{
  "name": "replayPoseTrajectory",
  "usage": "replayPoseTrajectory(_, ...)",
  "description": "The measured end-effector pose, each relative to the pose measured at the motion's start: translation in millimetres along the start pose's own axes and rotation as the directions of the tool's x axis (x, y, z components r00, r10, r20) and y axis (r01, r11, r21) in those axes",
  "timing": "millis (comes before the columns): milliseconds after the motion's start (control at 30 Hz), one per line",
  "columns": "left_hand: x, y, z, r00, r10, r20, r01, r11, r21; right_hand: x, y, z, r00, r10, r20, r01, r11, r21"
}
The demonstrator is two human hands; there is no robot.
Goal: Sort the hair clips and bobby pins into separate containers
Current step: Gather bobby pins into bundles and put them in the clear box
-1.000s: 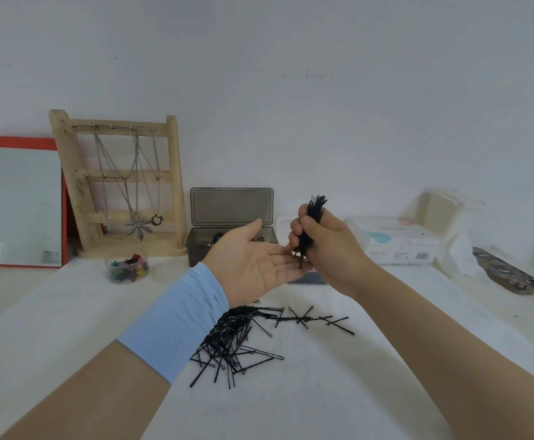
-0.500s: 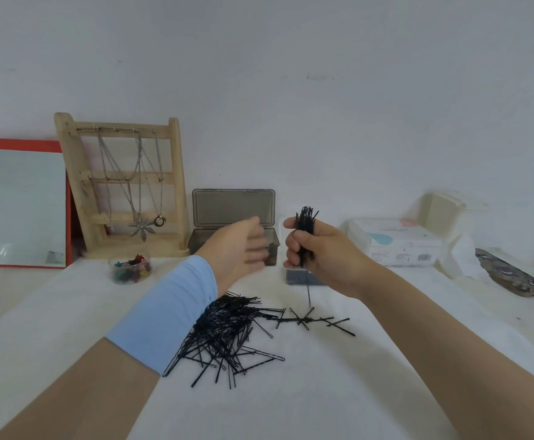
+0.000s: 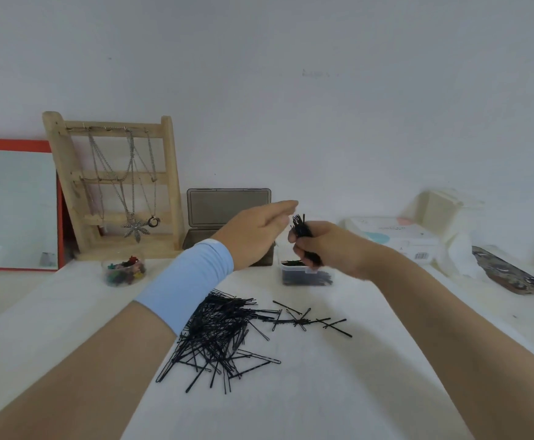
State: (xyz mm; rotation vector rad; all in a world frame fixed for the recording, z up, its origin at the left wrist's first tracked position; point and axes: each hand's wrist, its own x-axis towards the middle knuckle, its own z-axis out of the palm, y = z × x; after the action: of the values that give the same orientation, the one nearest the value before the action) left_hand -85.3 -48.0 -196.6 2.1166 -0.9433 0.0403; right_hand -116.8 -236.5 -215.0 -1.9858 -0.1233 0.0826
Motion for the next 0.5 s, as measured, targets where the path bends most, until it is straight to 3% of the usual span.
replayPoseTrajectory(67, 6.9, -8.1, 3.9, 0.999, -0.022, -0.043, 0.026, 0.997, 0.078, 12.6, -8.9, -12.9, 0.998, 0.008, -0.061, -0.032, 0.914, -0.404)
replayPoseTrajectory(133, 12.8, -16.5, 8.3, 0.998, -0.053, -0.038, 0.057, 0.989, 0.137, 24.5, -12.8, -22.2, 0.998, 0.064, -0.019, -0.058, 0.678, -0.733)
replayPoseTrajectory(200, 15.4, -23.9, 13.3, 0.997, -0.076, -0.003, 0.076, 0.979, 0.187, 32.5, -10.2, -23.8, 0.990, 0.143, 0.021, -0.054, 0.499, -0.865)
replayPoseTrajectory(267, 17.1, -29.8, 17.2, 0.995, -0.096, 0.025, 0.087, 0.970, 0.229, 37.0, -5.1, -22.7, 0.987, 0.158, 0.042, -0.030, 0.426, -0.904)
replayPoseTrajectory(333, 19.1, -35.0, 19.7, 0.992, -0.116, 0.045, 0.100, 0.956, 0.274, 38.3, -2.7, -25.8, 0.991, 0.122, 0.058, -0.001, 0.437, -0.899)
replayPoseTrajectory(500, 22.1, -40.6, 26.6, 0.980, -0.141, 0.141, 0.071, 0.908, 0.414, 32.0, -0.1, -46.7, 0.999, 0.032, 0.011, -0.014, 0.688, -0.726)
